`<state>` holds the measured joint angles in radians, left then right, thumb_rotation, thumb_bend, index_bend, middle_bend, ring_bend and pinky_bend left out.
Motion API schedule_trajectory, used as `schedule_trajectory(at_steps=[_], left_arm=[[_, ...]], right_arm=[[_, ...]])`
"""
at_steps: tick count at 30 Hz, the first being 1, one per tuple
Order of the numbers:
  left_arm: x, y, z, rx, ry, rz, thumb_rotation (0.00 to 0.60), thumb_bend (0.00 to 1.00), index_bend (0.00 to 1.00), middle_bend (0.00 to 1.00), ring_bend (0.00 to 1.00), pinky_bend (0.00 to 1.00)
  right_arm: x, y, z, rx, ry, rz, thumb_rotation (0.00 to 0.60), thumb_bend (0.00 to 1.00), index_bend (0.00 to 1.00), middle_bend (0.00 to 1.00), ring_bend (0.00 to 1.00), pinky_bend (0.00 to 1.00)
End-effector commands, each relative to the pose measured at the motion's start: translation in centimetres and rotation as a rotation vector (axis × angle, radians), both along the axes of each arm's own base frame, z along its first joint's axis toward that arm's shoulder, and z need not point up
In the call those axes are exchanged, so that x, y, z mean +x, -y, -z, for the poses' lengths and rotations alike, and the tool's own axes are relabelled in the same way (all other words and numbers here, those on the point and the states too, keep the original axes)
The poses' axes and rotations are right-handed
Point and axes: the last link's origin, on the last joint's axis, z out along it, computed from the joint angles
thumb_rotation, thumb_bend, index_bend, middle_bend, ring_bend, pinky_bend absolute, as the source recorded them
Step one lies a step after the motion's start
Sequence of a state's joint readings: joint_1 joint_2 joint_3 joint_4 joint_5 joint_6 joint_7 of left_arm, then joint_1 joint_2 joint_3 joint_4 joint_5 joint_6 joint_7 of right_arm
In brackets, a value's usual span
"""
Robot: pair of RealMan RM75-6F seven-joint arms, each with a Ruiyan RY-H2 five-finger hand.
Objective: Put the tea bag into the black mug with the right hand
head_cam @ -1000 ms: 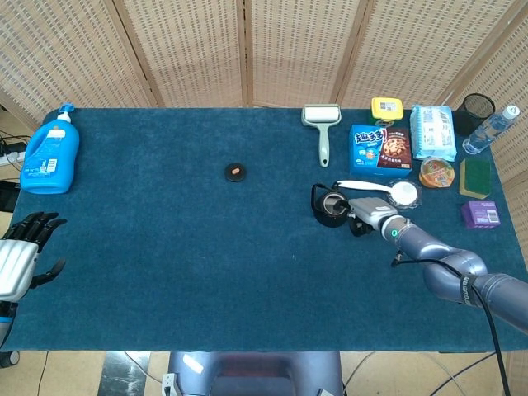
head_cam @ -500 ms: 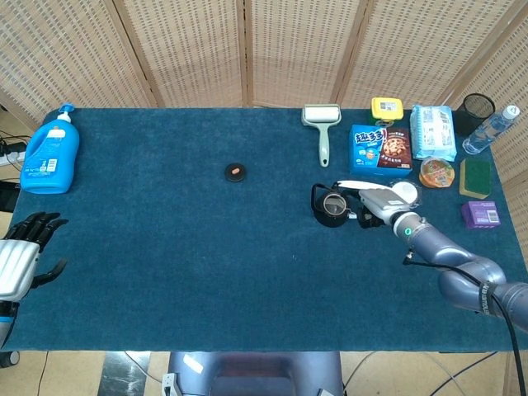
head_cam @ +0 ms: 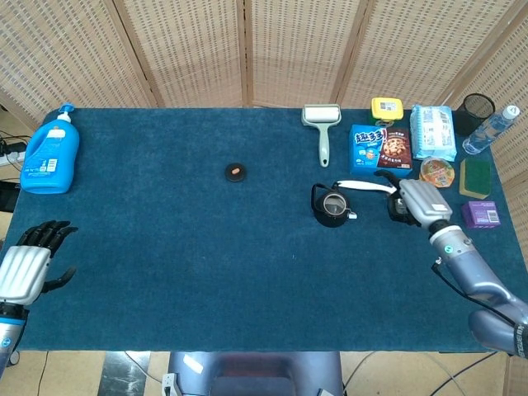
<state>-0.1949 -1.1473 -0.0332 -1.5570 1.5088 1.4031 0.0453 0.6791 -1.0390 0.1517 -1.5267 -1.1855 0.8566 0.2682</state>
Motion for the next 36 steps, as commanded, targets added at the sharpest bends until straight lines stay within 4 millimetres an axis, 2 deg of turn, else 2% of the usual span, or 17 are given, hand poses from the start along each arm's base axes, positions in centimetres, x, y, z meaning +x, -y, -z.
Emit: schedule_trajectory(at_steps=[1,3,4,7,11,19,24,26,36], left_arm=[[-0.2,0.4,0.2,0.01,0.01,-0.011,0.6,0.31,0.21,0.18,0.13,0.15],[-0.4,1.0,0.8,0.027,0.028,-0.01,0.6,0.31,0.21,0.18,0.13,0.15],[-0.4,1.1,1.0,0.031,0.032,-0.006,0.6,0.31,0.21,0.18,0.13,0.15],[-0.5,1.5,1.5,0.031,0.036,0.002,0.6,0.31,0.21,0.18,0.13,0.15],[-0.4,2.3,2.2,0.032,0.051,0.002,0.6,0.31,0.21,0.18,0.13,0.14],[-0.5,3.5,2.6,0.033,0.029,-0.018,0.6,0.31,0.21,0.18,0.13,0.14],[-0.5,4.4,2.8,0.001,-0.009,-0.061,0.6,0.31,0.21,0.18,0.13,0.14],[-0.4,4.4,2.6,0.011,-0.009,-0.075,0.6,0.31,0.21,0.18,0.13,0.14],[0.2,4.3,2.3,0.005,-0.023,-0.083,0.6,0.31,0.21,0.18,0.13,0.14]], right_arm=[[-2.4,-3.0,0.0,-0.092,-0.023,-0.001,0.6,0.73,0.13,0.67,0.74,0.8],[-3.8,-5.5,0.4,-0.161,-0.038,0.009,0.6,0.73,0.14,0.62,0.68,0.76],[-4.1,-6.1,0.6,-0.177,-0.044,0.015,0.6,0.73,0.14,0.6,0.66,0.75],[-5.1,-7.6,1.1,-0.205,-0.074,0.038,0.6,0.71,0.15,0.54,0.6,0.7],[-7.0,-9.8,1.6,-0.245,-0.133,0.103,0.6,0.69,0.17,0.51,0.55,0.66],[-8.5,-13.2,2.2,-0.273,-0.133,0.151,0.6,0.69,0.17,0.45,0.47,0.58],[-9.0,-15.0,1.8,-0.307,-0.124,0.172,0.6,0.69,0.17,0.44,0.45,0.55],[-9.2,-15.8,1.0,-0.356,-0.116,0.18,0.6,0.69,0.17,0.44,0.45,0.54],[-9.3,-17.0,-0.1,-0.421,-0.098,0.173,0.6,0.68,0.21,0.44,0.45,0.53]])
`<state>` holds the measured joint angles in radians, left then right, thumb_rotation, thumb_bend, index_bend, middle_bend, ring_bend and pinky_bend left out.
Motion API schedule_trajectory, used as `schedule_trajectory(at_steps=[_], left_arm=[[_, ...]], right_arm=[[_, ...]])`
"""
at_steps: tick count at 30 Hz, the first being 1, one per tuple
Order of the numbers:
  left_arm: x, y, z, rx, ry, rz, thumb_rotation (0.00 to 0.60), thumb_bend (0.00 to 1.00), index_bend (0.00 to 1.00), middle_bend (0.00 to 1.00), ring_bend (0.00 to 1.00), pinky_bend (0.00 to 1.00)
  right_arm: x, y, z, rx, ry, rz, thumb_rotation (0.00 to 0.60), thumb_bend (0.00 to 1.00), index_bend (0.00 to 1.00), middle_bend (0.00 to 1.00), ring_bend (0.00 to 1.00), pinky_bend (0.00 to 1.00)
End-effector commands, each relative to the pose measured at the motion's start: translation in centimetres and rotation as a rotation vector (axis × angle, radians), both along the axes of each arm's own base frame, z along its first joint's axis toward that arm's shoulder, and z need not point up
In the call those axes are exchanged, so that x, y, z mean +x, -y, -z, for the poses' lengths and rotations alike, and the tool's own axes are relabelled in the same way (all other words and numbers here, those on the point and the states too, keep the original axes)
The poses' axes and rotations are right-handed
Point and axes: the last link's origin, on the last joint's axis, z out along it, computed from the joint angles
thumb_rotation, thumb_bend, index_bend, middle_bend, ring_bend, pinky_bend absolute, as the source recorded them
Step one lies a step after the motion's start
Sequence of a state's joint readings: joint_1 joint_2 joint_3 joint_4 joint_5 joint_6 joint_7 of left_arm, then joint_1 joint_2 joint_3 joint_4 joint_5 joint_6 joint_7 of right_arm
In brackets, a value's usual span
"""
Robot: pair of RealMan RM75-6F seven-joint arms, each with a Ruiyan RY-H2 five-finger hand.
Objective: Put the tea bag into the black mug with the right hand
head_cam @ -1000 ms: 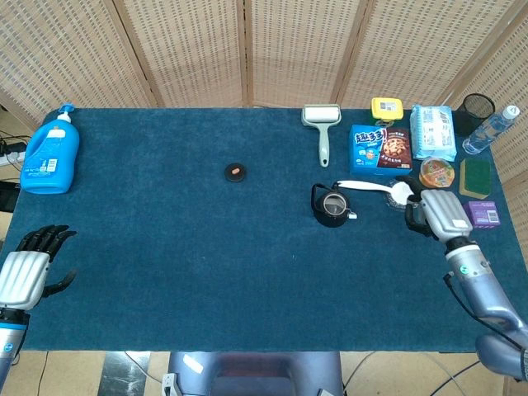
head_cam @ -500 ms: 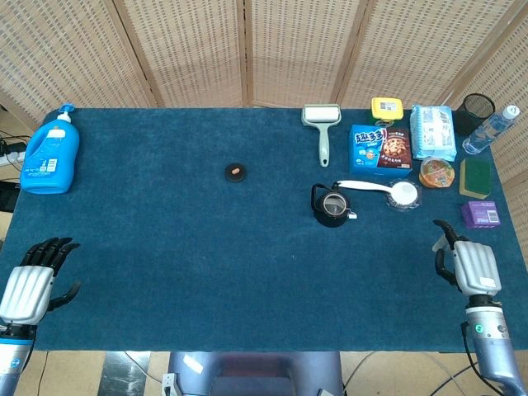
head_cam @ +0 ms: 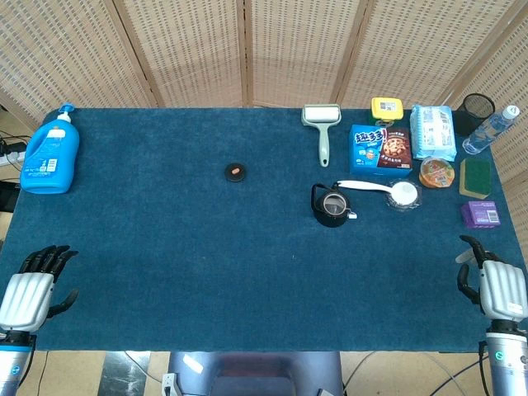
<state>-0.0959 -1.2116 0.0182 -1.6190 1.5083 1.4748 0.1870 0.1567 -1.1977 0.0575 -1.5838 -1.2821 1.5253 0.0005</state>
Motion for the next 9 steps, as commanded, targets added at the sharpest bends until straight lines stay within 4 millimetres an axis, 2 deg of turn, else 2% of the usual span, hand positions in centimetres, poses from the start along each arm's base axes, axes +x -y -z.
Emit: schedule_trajectory(at_steps=[1,9], left_arm=[[0.27,-0.12,-0.18,0.0,-0.005,-0.003,0.6,0.31,0.21,0.18,0.13,0.14],[0.43,-0.26,-0.6,0.014,-0.005,-0.015,0.6,0.31,0.21,0.18,0.13,0.14]], right_arm=[[-0.03,-0.2,-0.24,-0.017,0.011,-0.011,0.6,0.68,0.22,0.44,0.45,0.53],[-0.02,0.05,-0.41,-0.046,0.024,-0.036,0.6,0.68,0.24,0.44,0.45,0.53]])
